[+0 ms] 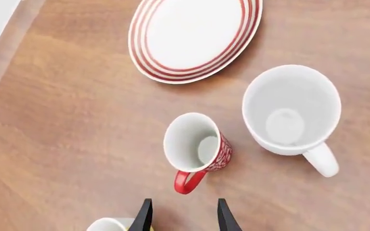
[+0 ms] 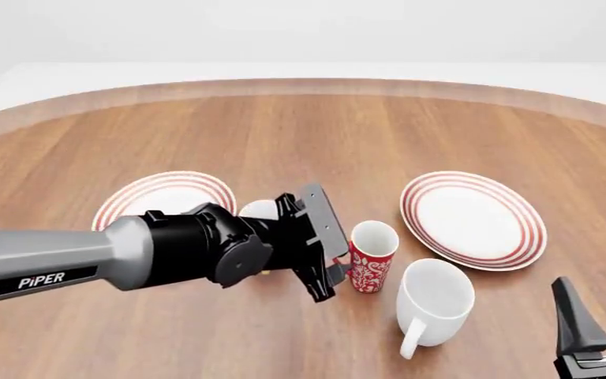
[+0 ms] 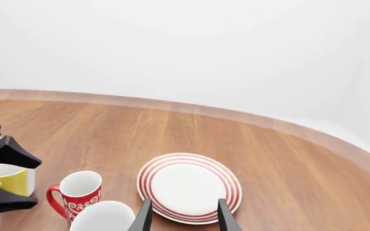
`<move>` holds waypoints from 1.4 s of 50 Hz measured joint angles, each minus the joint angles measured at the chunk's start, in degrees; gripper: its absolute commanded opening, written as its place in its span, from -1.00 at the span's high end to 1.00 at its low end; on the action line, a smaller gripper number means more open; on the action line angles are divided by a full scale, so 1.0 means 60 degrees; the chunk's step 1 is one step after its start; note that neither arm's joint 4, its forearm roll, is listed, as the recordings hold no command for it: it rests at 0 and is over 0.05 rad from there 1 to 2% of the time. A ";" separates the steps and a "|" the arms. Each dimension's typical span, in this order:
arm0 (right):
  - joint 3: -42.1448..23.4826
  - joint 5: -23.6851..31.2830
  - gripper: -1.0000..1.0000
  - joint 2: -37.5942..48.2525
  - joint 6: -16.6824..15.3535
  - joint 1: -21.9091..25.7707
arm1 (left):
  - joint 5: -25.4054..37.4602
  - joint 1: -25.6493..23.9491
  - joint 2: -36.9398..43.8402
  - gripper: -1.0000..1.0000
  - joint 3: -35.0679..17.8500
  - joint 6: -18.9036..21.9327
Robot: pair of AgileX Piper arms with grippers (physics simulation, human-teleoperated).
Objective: Put the red mug on the left plate.
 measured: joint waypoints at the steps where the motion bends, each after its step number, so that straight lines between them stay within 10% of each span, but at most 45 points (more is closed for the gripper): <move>1: 0.0000 0.0000 -1.00 0.0000 0.0001 -0.0001 | -0.0010 0.0006 0.0027 -1.00 0.0001 0.0001; 70: -0.0002 0.0064 -1.00 0.0001 0.0164 -0.0113 | 0.0206 0.0440 0.1971 -1.00 -0.1451 0.0318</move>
